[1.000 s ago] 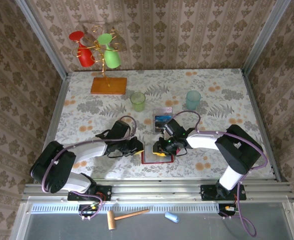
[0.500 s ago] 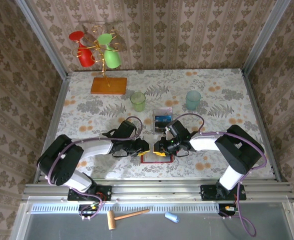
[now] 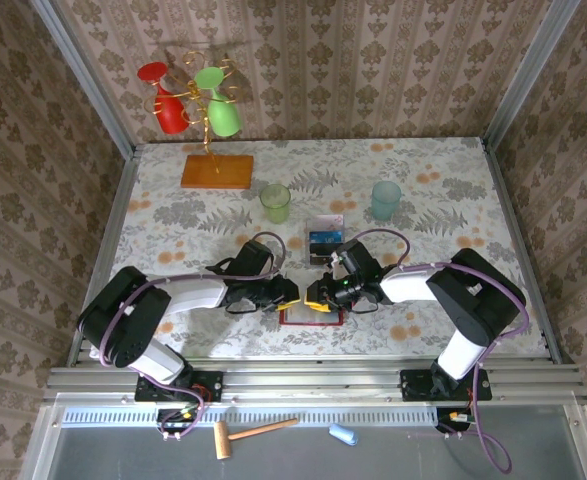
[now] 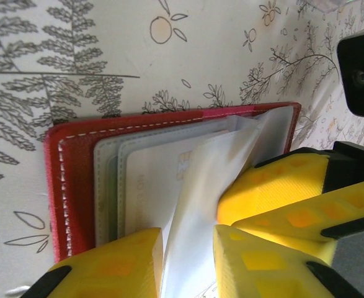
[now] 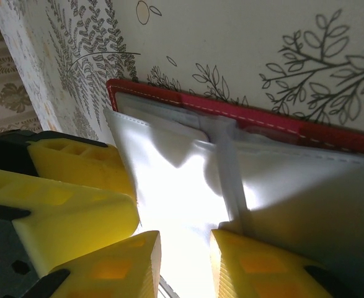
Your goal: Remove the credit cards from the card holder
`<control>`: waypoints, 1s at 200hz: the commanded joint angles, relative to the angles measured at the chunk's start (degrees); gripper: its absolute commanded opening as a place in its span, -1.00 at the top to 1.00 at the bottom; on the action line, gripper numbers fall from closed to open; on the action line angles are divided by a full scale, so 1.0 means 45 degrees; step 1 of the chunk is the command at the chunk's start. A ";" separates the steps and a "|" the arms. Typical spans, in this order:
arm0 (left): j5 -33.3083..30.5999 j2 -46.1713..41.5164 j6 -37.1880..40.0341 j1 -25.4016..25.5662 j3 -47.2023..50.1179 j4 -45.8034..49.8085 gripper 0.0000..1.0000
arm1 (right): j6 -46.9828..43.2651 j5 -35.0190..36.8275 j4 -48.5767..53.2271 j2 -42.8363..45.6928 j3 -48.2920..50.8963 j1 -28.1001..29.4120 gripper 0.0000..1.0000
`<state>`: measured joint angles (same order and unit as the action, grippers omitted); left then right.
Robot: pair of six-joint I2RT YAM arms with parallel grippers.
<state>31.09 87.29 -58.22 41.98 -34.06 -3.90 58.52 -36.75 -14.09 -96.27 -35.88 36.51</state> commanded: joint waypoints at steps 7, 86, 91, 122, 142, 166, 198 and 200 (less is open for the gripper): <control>0.0193 -0.0222 -0.0176 0.0064 0.0011 -0.0156 0.47 | 0.0211 0.0373 0.0516 -0.0288 0.0384 -0.0067 0.45; 0.0407 -0.0715 -0.0243 0.0065 -0.0470 0.0171 0.43 | -0.0679 0.1831 0.4330 0.2822 -0.0471 -0.0317 0.40; 0.0419 -0.0739 -0.0229 0.0069 -0.0523 0.0222 0.43 | -0.0767 0.1964 0.4649 0.3108 -0.0491 -0.0401 0.40; 0.0449 -0.0698 -0.0203 0.0179 -0.0910 0.0357 0.42 | -0.1209 0.2400 0.6031 0.4771 -0.0548 -0.1113 0.39; 0.0493 -0.0536 -0.0188 0.0314 -0.1277 0.0435 0.41 | -0.1419 0.2437 0.6593 0.5583 -0.0428 -0.1625 0.39; 0.0590 -0.0193 -0.0131 0.0493 -0.1700 0.0473 0.39 | -0.1579 0.2464 0.7049 0.6294 -0.0234 -0.2139 0.38; 0.0685 0.0300 -0.0228 0.0759 -0.1983 0.0171 0.35 | -0.1619 0.2442 0.7247 0.6780 0.0011 -0.2463 0.38; 0.0678 0.0347 -0.0237 0.0777 -0.1996 0.0141 0.35 | -0.1613 0.2444 0.7226 0.6797 0.0030 -0.2478 0.38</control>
<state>32.99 86.67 -59.11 44.56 -41.47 -3.09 52.47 -27.07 15.11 -67.42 -36.91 26.09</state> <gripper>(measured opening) 0.320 0.310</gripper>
